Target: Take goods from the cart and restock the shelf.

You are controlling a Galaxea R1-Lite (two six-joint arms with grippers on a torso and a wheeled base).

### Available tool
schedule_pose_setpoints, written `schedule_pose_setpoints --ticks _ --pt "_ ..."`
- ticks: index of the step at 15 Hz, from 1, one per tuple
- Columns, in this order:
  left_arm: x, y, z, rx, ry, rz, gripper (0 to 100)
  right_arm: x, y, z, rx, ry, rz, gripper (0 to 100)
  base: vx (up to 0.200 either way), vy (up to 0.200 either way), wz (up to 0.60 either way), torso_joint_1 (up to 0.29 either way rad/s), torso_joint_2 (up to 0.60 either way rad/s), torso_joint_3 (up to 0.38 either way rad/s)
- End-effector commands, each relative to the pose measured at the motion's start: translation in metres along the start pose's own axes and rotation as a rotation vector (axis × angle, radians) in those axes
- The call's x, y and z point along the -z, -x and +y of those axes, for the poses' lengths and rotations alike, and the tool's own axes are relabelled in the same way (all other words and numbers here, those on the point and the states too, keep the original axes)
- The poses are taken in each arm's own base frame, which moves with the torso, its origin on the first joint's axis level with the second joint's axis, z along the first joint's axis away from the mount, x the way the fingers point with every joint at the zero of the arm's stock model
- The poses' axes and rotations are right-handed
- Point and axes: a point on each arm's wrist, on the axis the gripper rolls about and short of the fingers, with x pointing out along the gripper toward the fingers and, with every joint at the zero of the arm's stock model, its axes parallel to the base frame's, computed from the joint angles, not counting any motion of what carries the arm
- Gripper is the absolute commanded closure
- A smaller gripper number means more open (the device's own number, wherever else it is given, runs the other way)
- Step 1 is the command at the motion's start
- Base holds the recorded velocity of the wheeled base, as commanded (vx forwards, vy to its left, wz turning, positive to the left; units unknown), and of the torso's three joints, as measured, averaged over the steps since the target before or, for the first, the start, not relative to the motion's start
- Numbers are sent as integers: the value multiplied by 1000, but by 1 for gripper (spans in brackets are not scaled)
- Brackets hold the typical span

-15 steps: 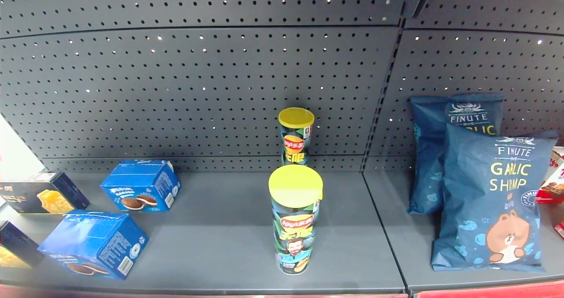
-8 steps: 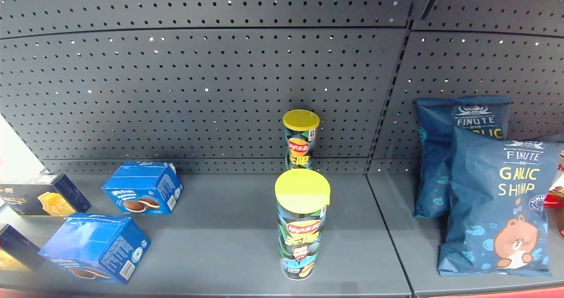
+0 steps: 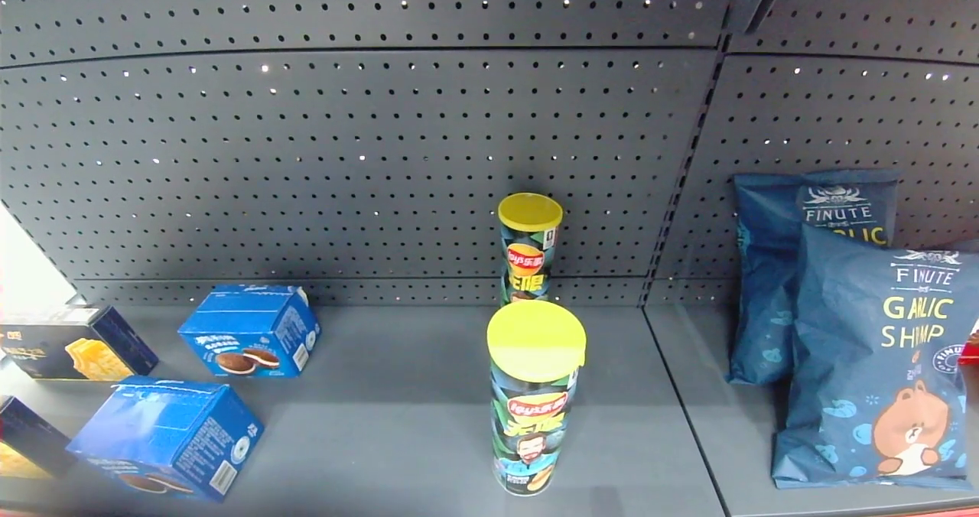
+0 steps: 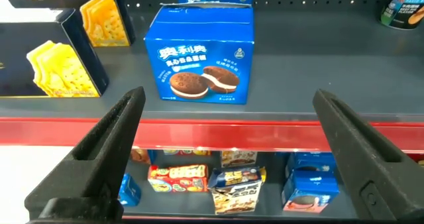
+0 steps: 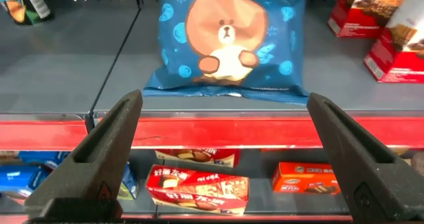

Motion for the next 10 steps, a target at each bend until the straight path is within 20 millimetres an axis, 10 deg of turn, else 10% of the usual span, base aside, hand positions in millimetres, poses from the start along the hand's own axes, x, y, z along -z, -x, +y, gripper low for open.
schedule_pose_setpoints --ticks 1,10 --pt "0 0 0 -1 1 1 0 0 0 0 -1 0 2 0 0 0 0 0 0 0" --pt "0 0 0 -2 4 1 0 0 0 0 -1 0 2 0 0 0 0 0 0 0"
